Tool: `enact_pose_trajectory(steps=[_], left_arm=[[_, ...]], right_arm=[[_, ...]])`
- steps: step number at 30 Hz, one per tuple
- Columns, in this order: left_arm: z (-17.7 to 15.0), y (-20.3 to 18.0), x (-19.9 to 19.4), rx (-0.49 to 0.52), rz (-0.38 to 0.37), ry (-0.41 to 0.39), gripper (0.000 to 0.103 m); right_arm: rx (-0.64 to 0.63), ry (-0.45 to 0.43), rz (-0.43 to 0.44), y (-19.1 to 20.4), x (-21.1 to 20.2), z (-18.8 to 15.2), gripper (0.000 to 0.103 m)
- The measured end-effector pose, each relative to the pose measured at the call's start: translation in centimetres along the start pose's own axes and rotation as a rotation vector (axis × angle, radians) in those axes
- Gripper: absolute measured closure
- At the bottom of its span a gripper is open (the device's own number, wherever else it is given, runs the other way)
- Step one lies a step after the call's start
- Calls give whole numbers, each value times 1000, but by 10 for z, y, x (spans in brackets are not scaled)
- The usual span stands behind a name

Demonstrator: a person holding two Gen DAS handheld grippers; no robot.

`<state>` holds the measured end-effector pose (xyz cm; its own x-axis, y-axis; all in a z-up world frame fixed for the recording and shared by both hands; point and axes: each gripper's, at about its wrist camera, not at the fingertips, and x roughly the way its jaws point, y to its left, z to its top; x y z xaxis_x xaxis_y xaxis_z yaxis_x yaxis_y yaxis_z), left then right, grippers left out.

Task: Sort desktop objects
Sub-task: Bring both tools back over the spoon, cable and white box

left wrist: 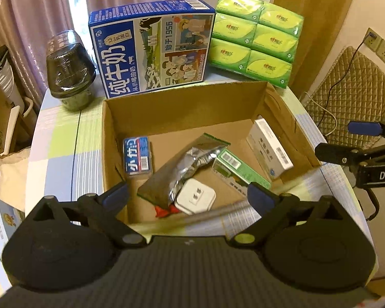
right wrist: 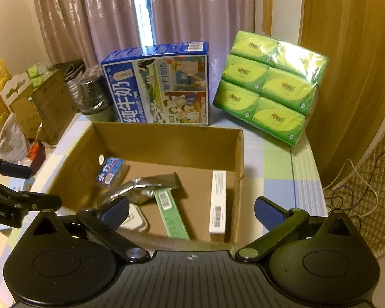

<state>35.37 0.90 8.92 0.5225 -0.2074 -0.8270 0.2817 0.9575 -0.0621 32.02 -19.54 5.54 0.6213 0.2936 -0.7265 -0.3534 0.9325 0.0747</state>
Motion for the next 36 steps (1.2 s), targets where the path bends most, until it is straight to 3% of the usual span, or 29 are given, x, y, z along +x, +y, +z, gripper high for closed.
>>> enact_pose_trajectory(steps=[2, 17, 24, 28, 36], left_arm=[[-10, -1, -9, -3, 4, -6, 1], [-85, -1, -69, -26, 15, -47, 1], [-122, 8, -90, -38, 60, -66, 1], [-145, 7, -98, -7, 113, -69, 1], [-190, 8, -106, 45, 149, -50, 1]], right_arm=[[-7, 8, 5, 2, -8, -6, 2], [3, 25, 44, 6, -57, -69, 2], [-28, 37, 44, 12, -72, -109, 2], [-47, 47, 52, 16, -77, -131, 2], [-119, 45, 53, 28, -87, -171, 2]])
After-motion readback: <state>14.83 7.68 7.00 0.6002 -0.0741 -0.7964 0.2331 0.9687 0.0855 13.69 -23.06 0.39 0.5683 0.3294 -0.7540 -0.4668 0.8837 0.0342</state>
